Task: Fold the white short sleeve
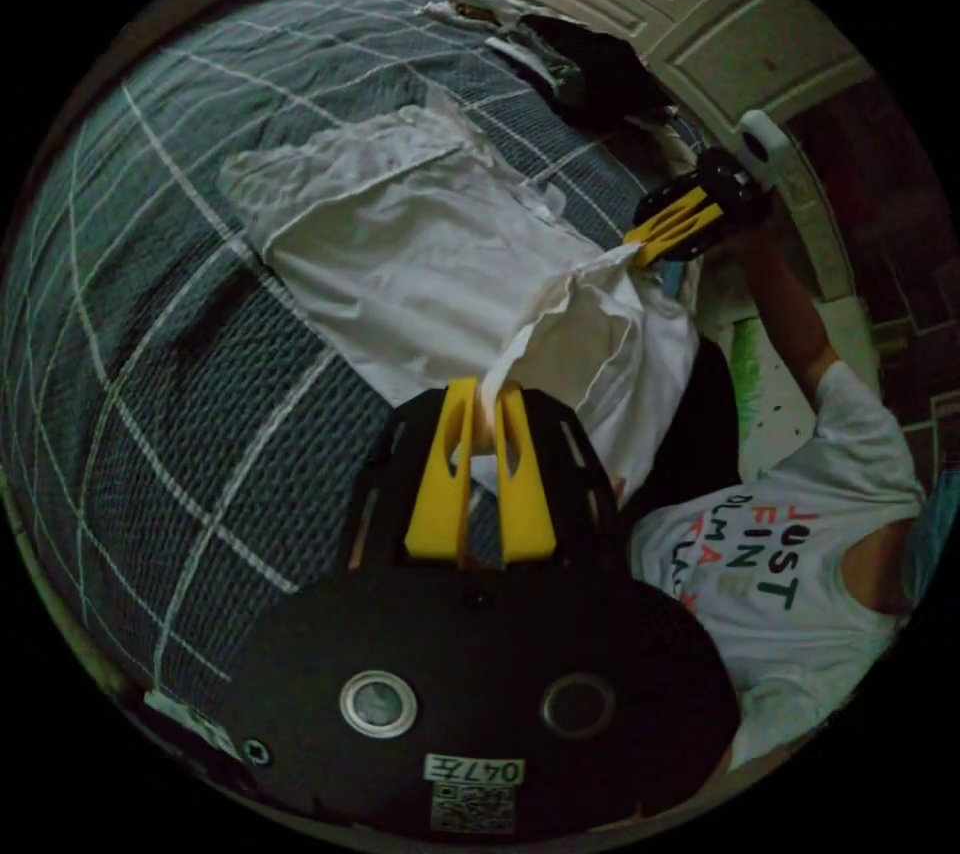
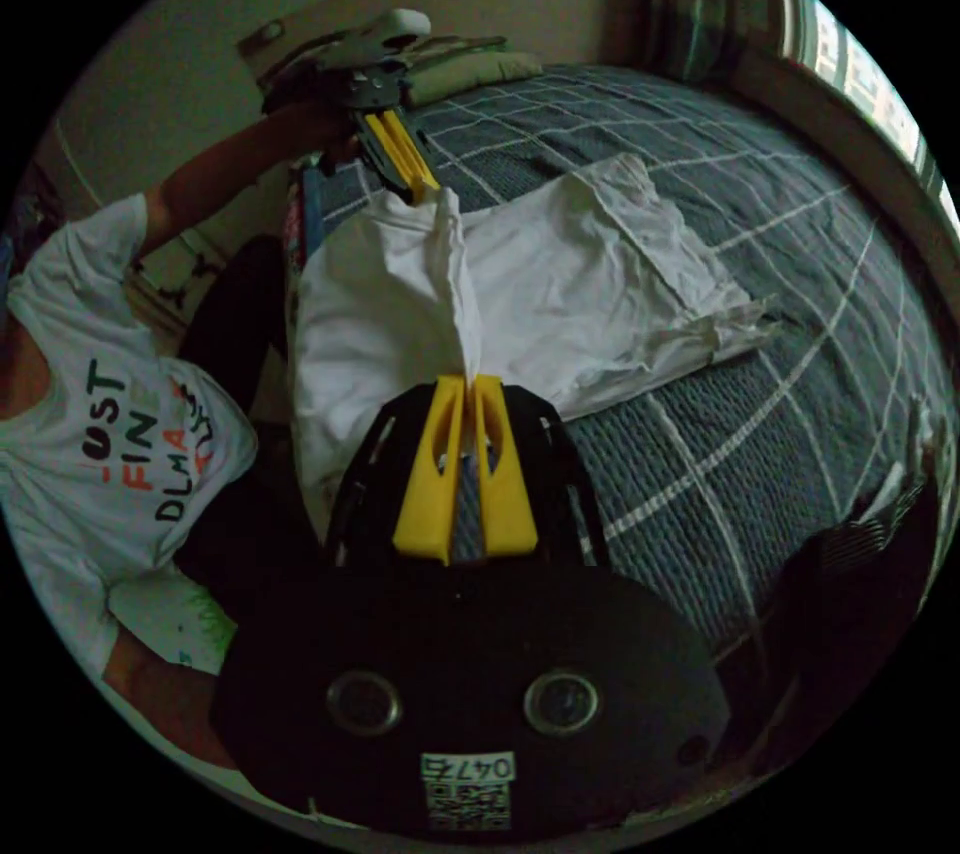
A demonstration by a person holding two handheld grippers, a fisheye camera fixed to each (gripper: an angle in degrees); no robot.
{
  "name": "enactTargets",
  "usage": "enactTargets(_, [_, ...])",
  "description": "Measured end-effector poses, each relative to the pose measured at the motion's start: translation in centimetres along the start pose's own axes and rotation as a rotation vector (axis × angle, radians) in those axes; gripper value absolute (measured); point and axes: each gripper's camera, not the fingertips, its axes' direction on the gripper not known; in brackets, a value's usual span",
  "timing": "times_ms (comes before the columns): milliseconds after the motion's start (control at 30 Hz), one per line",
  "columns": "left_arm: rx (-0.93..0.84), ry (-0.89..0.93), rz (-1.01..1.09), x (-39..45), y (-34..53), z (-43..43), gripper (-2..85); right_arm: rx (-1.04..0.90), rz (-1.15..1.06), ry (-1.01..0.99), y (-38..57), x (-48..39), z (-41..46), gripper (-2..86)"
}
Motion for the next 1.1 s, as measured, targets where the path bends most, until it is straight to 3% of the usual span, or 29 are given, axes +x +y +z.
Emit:
enactTargets(200, [0.055, 0.115, -0.133, -7.5, 0.0, -1.3, 6.4, 0.057, 0.122, -0.056, 4.0, 6.6, 4.8, 2.9])
enactTargets(300, [0.167, 0.062, -0.19, -8.9, 2.1, -4.7, 6.3, 0.161, 0.179, -0.013, 6.5, 7.9, 3.2, 5.3])
enactTargets(433, [0.167, -0.054, -0.101, -4.6, 5.9, -5.9, 8.3, 0.306, 0.149, 0.112, 9.9, 3.7, -0.8, 7.1])
enactTargets(667, [0.33, -0.045, 0.117, 3.6, 8.4, -2.9, 7.9, 0.209, 0.182, 0.065, 14.2, -3.9, 4.8, 8.7])
enactTargets(900, [0.156, -0.127, 0.126, 1.3, 2.0, 0.9, 8.7, 0.297, 0.217, -0.007, 14.7, -1.7, 9.0, 3.5])
enactTargets(1100, [0.134, 0.03, 0.029, -2.6, 2.6, 3.2, 8.3, 0.269, 0.27, -0.15, 15.0, 0.7, 9.5, 0.1])
